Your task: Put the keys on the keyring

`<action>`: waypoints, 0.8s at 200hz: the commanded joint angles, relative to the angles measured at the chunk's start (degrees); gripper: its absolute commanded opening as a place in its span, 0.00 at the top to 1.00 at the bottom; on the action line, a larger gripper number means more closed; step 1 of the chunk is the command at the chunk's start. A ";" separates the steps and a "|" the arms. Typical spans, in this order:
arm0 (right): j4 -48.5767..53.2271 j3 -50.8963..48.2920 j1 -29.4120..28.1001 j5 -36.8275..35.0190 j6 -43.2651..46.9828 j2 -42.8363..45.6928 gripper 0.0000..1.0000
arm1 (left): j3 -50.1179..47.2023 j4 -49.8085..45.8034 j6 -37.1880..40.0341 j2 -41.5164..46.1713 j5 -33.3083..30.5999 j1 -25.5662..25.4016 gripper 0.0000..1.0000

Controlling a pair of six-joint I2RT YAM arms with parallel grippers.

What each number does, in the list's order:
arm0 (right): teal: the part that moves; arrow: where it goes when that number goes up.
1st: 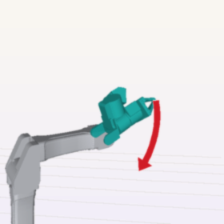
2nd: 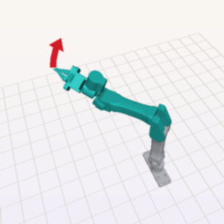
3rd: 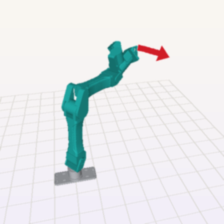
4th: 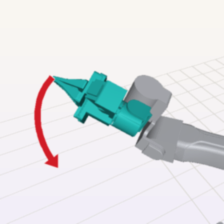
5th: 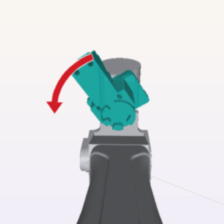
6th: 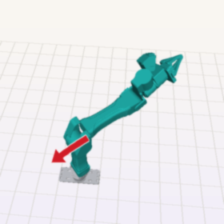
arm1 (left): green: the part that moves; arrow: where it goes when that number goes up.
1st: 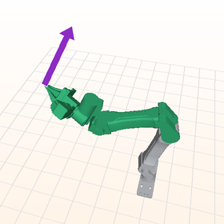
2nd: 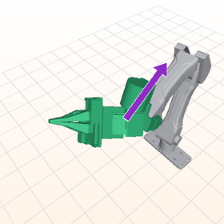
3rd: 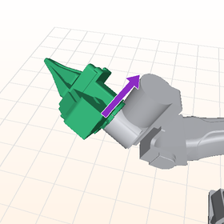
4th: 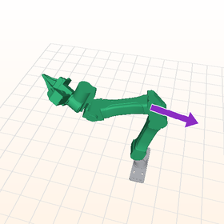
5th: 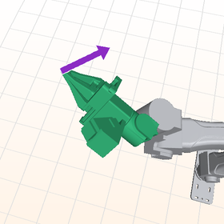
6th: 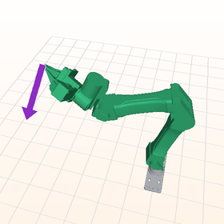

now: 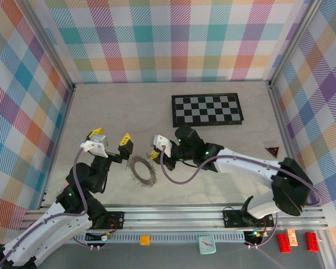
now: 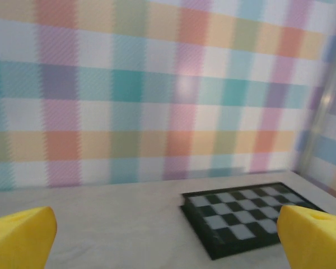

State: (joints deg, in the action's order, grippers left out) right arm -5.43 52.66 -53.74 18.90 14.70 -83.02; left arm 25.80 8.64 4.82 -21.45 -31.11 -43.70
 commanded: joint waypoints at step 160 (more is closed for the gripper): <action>14.36 -11.91 19.46 -10.11 5.32 8.96 0.48 | -10.06 6.81 0.52 -18.66 -8.45 15.27 0.00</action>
State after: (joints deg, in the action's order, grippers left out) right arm 14.06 43.51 -44.75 -2.48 31.62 -83.44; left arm 18.13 6.79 3.33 -37.80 -41.54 -31.88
